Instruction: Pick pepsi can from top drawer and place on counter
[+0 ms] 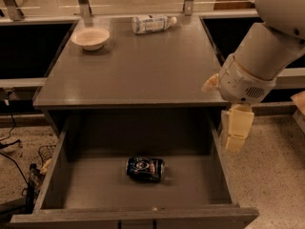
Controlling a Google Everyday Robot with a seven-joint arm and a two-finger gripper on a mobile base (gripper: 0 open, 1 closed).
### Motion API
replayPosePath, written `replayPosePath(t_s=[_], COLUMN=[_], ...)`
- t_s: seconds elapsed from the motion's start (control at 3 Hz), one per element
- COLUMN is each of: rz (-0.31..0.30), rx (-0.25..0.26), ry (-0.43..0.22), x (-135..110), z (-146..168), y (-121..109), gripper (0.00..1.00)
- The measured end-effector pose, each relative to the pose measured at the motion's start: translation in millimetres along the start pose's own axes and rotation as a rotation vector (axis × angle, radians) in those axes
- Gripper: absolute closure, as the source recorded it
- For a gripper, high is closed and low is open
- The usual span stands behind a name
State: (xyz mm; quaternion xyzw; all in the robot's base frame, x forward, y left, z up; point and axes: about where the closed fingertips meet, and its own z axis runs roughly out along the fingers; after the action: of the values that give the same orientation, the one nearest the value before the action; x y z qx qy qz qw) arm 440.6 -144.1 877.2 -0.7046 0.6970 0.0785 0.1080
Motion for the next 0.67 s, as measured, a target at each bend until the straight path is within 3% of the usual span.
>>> replayPosePath(t_s=[0.67], rz=[0.028], rx=[0.016], ry=[-0.011], x=[2.7], z=[7.5], y=[-11.1], gripper=[0.0])
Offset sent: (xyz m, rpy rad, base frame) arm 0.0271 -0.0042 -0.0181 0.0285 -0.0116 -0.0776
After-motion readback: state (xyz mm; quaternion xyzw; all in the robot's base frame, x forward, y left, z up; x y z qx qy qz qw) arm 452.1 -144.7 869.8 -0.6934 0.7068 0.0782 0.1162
